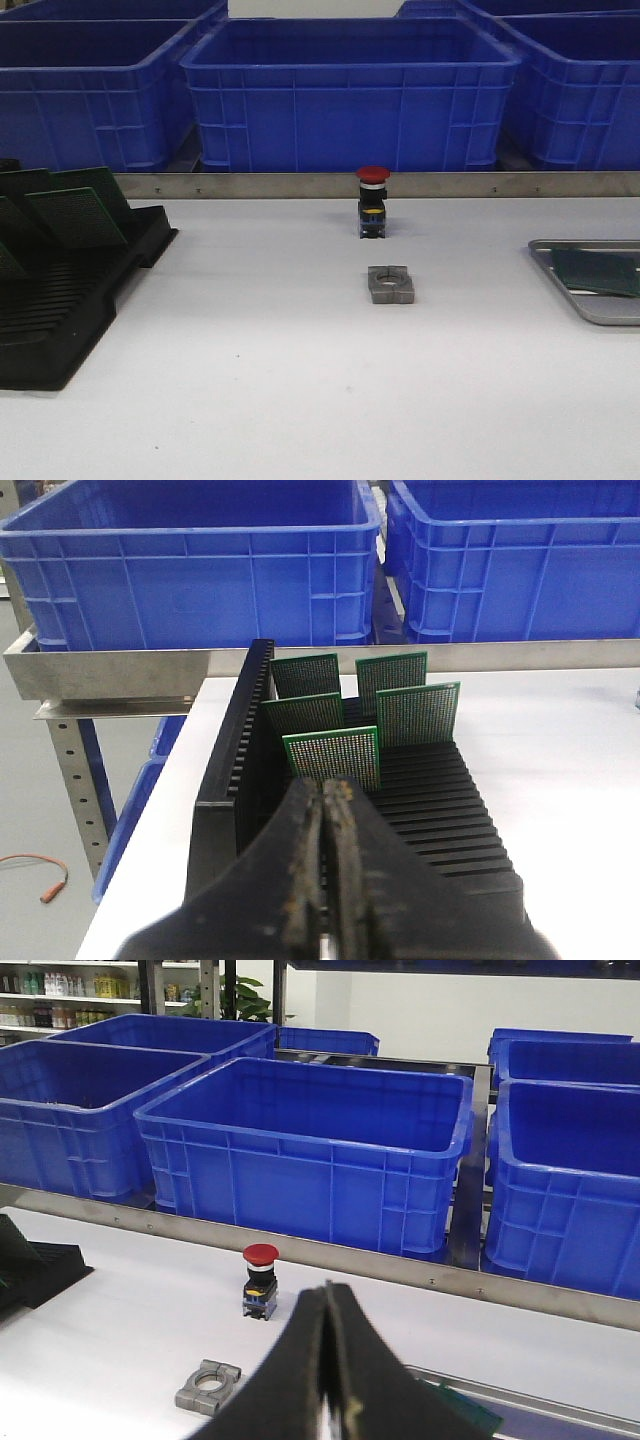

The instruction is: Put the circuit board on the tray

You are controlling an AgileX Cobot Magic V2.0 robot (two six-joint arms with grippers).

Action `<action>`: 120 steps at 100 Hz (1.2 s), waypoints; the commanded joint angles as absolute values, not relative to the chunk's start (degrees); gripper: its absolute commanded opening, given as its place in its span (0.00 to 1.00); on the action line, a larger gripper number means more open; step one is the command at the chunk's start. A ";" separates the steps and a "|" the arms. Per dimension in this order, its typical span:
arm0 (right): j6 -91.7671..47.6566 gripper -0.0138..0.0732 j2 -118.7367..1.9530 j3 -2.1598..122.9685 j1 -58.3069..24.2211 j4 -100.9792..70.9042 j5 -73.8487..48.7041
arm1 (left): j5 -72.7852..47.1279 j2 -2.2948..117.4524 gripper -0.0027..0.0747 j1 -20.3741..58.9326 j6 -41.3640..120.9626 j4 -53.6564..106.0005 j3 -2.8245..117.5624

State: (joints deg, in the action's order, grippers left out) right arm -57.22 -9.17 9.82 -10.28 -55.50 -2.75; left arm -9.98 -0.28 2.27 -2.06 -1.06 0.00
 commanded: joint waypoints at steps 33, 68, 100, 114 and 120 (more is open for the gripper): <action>-57.65 0.09 -9.64 11.07 -10.28 -56.09 -0.97 | -5.85 -2.09 0.01 2.77 -2.60 -1.12 -2.75; -57.54 0.09 -9.64 9.74 -10.00 -54.60 2.93 | -5.85 -2.09 0.01 2.77 -2.60 -1.12 -2.75; -4.42 0.09 -9.64 2.63 -0.64 -4.77 15.61 | -5.85 -2.09 0.01 2.77 -2.60 -1.12 -2.75; 6.43 0.09 -8.36 -0.80 5.05 5.77 12.44 | -5.85 -2.09 0.01 2.77 -2.60 -1.12 -2.75; 6.91 0.09 -5.84 -0.86 5.58 6.77 11.39 | -5.85 -2.09 0.01 2.77 -2.60 -1.12 -2.75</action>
